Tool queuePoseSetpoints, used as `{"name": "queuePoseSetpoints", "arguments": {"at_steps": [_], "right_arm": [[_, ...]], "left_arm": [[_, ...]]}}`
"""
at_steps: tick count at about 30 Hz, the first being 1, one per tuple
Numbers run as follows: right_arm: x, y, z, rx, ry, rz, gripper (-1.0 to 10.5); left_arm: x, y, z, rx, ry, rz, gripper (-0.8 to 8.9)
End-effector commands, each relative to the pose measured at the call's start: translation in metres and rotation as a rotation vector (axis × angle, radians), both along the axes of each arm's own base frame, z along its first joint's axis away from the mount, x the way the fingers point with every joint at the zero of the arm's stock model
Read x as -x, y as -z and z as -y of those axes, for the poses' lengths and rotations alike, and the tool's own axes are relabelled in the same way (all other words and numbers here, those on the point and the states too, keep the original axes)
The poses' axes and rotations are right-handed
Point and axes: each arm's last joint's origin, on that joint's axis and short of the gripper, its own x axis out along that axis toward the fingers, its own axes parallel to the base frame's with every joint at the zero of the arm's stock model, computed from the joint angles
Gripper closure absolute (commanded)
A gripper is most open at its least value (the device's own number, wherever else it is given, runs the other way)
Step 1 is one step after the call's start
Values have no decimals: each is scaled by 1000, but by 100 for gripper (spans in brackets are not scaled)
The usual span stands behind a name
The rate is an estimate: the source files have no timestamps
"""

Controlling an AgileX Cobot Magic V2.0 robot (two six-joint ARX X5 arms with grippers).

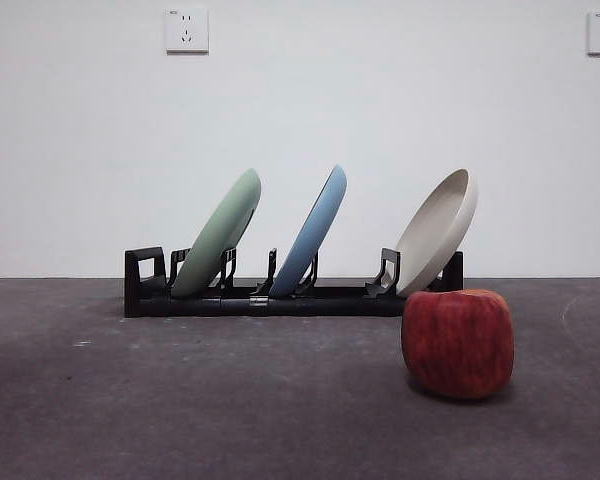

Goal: Take the green plate from the plate rack,put the plate on the table,take the apple from the table,put the apple in the plate

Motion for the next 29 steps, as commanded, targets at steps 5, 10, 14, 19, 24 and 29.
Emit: {"name": "queuePoseSetpoints", "arguments": {"at_steps": [5,10,14,19,24,29], "right_arm": [[0,-1,0,-9,3,-2,257],[-1,0,0,-9,2,-6,257],[-1,0,0,-9,3,-6,257],[-1,0,0,-8,3,-5,257],[-1,0,0,-9,3,-5,257],[-1,0,0,-8,3,-5,257]], "left_arm": [[-11,-2,0,-22,-26,7,211],[-34,-8,3,-26,-40,44,211],[-60,-19,6,-31,-54,80,211],[-106,-34,16,-56,-62,123,211],[-159,-47,33,-58,-37,145,211],[-209,-54,53,-137,-52,173,211]]}}
